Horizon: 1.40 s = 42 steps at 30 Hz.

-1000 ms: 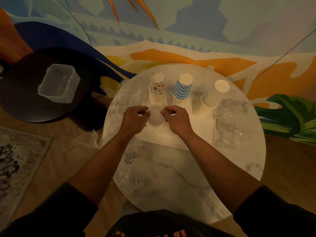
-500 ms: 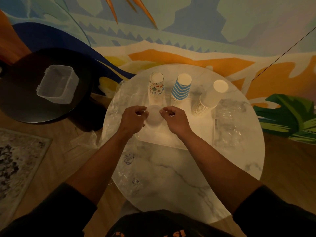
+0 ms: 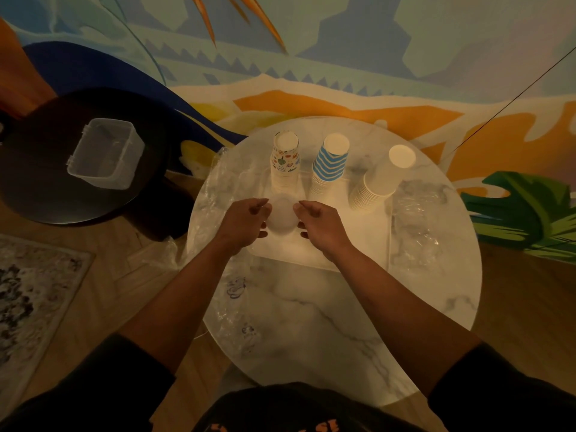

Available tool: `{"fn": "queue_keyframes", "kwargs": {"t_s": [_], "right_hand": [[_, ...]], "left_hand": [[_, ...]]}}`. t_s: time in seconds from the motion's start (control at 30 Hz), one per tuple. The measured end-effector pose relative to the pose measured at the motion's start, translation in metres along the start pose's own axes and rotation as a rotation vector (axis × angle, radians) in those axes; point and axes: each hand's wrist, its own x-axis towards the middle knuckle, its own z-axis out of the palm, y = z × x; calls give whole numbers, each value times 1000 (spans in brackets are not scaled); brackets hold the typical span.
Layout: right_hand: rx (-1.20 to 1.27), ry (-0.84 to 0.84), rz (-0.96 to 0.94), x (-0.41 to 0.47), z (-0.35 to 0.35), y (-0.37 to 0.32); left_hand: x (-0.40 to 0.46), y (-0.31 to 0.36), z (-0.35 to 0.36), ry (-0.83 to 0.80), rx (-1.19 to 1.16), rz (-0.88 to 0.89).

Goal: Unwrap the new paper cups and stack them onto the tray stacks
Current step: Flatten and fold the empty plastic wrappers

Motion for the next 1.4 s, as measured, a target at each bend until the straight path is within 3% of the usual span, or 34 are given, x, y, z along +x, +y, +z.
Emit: {"fn": "queue_keyframes", "kwargs": {"t_s": [0.67,1.03,1.23,1.4], "right_hand": [[-117,66,-51,-10,-6,-6],[-169,74,-134,-27,-61,-8],[-179,157,-171,-48,-105,2],[-335,275,-188,-62,-148,19]], "left_hand": [[-18,-1,-6,76,95,104],[-46,0,-16,183,201,237],[-70,2,-3,83,120,318],[-81,7,14,-56,138,369]]}}
